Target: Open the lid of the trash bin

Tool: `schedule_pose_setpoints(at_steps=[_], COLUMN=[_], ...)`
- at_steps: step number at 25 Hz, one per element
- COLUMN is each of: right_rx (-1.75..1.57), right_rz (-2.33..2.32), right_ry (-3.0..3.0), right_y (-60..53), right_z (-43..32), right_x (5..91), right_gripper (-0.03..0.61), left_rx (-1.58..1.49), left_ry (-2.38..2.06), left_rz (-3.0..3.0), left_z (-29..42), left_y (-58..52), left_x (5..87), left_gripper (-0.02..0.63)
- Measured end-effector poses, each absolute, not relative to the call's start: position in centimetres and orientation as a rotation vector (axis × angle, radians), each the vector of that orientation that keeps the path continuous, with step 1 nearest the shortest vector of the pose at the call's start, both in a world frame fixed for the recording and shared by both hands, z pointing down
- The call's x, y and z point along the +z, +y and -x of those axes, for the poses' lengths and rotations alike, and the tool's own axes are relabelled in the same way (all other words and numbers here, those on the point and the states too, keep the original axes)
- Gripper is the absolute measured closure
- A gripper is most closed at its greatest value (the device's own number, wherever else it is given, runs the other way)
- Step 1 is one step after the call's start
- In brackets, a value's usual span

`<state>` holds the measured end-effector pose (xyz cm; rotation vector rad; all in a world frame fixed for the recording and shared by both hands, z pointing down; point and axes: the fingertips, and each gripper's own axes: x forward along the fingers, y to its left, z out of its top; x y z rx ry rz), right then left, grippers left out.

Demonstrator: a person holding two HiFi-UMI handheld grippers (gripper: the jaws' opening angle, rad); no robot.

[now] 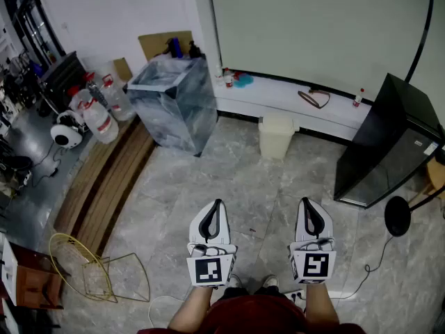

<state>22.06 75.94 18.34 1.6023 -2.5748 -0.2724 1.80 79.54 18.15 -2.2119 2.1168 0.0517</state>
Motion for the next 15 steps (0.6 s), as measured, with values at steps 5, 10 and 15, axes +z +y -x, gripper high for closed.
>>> schedule_pose_setpoints(at_steps=[5, 10, 15], right_rx=[-0.24, -0.222, -0.175], right_rz=[-1.606, -1.613, -1.622], right_ry=[-2.578, -2.601, -2.625], right_y=[75.6, 75.4, 75.1], right_z=[-20.3, -18.0, -14.9], right_x=[18.7, 19.0, 19.8], right_gripper=[0.578, 0.578, 0.578], left_rx=[0.05, 0.06, 0.07], left_ry=[2.111, 2.127, 2.15], left_rz=[2.213, 2.186, 2.169], left_z=[0.0, 2.9, 6.6], left_y=[79.6, 79.9, 80.1], left_x=[18.0, 18.4, 19.3], left_gripper=[0.615, 0.615, 0.617])
